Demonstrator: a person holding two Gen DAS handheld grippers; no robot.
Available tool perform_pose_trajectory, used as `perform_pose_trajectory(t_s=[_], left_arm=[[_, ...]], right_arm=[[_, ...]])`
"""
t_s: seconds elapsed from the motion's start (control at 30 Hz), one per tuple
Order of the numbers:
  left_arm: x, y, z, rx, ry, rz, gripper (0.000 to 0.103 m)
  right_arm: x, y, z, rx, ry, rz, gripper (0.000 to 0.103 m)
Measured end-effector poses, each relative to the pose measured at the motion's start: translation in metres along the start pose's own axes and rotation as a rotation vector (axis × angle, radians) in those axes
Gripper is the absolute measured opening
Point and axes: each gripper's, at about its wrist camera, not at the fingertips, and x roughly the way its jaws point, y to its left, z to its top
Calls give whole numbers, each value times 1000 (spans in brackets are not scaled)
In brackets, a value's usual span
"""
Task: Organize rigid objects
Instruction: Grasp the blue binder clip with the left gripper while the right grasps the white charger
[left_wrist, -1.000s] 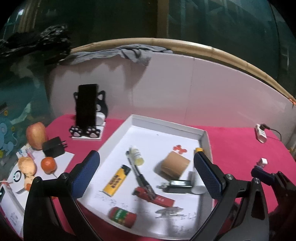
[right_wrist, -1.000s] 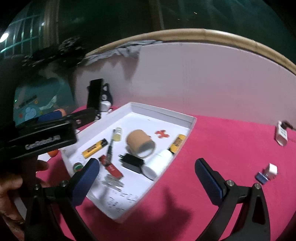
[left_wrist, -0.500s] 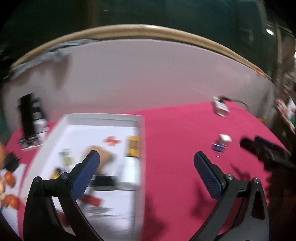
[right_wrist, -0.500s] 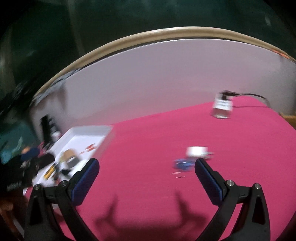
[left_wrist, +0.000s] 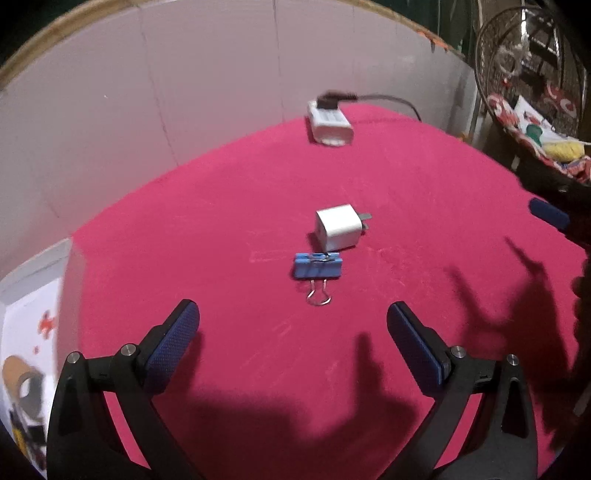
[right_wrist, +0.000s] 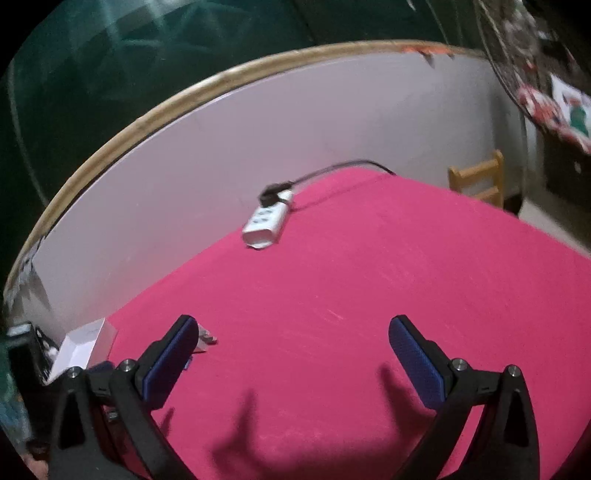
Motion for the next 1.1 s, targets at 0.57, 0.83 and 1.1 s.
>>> perform_pose_trajectory(t_s=[0.57,0.83,1.1], left_arm=[[35,-1,17,-10,-1,-31,32],[0,31,-11,-113,-42,57,32],[-41,48,-33,-183,-96,68,32]], right_arm=[[17,11,14,15,49,59,103],[66,70,-2,-168,196,7,103],[108,124,-26,-335,254,-51,103]])
